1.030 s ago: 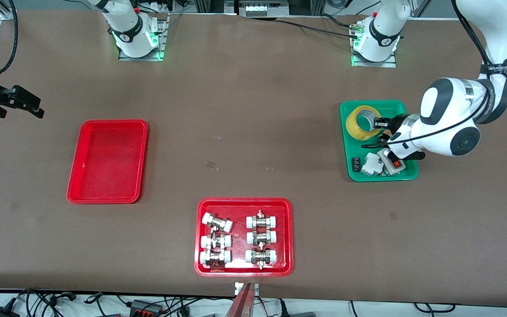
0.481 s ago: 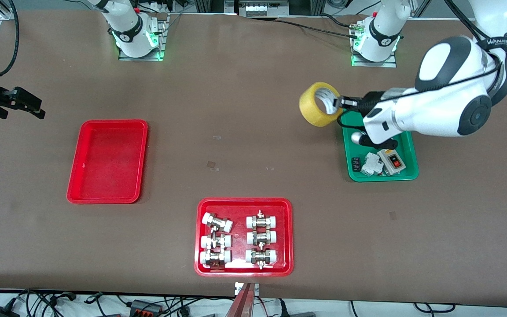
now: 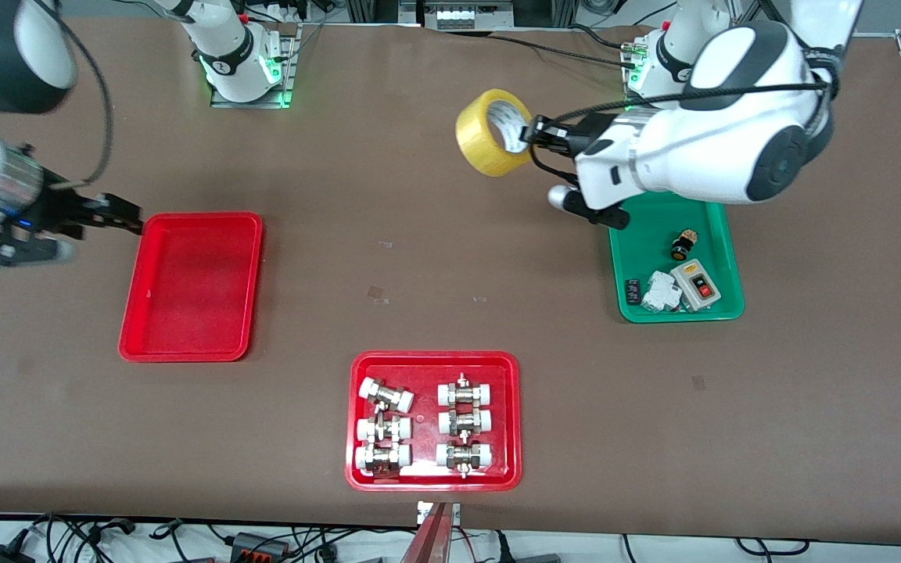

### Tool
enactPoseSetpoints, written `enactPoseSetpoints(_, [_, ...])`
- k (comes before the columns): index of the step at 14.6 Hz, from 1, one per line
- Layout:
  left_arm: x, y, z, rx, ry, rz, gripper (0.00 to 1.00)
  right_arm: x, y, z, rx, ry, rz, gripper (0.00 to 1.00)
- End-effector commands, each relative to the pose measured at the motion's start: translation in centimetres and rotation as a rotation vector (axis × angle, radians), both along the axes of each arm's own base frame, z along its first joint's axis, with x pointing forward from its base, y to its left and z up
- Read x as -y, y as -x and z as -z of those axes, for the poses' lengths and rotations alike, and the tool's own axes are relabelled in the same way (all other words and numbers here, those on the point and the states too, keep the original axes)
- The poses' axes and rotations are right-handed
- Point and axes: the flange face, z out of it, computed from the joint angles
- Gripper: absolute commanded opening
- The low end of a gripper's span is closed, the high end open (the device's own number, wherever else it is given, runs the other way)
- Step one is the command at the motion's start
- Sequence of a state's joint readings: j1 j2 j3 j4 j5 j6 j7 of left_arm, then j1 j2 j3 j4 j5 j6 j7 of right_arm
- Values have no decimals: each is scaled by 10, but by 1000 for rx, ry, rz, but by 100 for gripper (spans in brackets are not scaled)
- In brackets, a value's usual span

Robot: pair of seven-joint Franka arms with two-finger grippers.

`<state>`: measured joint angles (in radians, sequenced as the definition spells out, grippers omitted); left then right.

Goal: Left arm passes tape to right arm into tray
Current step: 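Lift the tape with the left gripper while the right gripper reaches over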

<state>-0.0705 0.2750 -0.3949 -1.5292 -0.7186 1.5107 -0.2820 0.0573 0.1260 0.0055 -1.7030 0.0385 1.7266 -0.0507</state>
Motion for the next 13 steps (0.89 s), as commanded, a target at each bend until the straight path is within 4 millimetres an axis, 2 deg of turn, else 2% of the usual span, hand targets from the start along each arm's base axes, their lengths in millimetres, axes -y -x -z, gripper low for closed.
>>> enactPoseSetpoints(1, [11,-7,-7,-75,45,-82,0,-19,-5,-5,-8,-101,0,100])
enactPoseSetpoints(2, [15,-12,-7,-70,51,-105,0,-23,-7,11,-48,-124,-3,100])
enactPoseSetpoints(3, [17,-19,-15,-47,62,-142,0,-26,-6,10,-64,-140,-17,100])
enactPoseSetpoints(6, [19,-30,-17,-36,67,-187,0,-52,-11,-4,-45,-305,-11,100])
enactPoseSetpoints(7, [19,-31,-15,-39,67,-188,0,-63,-12,-3,-55,-375,-2,100])
enactPoseSetpoints(9, [18,-32,-16,-35,66,-190,0,-96,-12,-15,-49,-501,-9,100])
enactPoseSetpoints(11, [11,-35,-17,-29,68,-198,0,-147,-19,-41,-30,-621,-40,100])
enactPoseSetpoints(13, [11,-36,-19,-28,71,-200,0,-196,-17,-60,-18,-693,-66,100])
